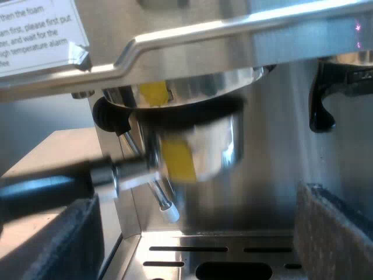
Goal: Put the handle in the coffee machine
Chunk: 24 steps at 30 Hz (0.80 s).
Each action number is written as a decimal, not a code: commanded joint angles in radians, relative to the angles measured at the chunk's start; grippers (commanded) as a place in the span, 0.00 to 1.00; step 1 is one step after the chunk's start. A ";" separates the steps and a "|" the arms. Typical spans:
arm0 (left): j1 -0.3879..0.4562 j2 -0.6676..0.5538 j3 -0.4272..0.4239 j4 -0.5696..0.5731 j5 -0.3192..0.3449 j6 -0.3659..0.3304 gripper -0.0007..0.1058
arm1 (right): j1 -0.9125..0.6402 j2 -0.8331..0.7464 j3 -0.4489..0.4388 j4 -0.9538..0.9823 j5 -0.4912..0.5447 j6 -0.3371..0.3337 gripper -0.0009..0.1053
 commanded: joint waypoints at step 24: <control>0.000 -0.012 -0.047 -0.131 0.123 -0.081 0.01 | -0.003 -0.007 -0.008 -0.007 0.006 -0.009 0.66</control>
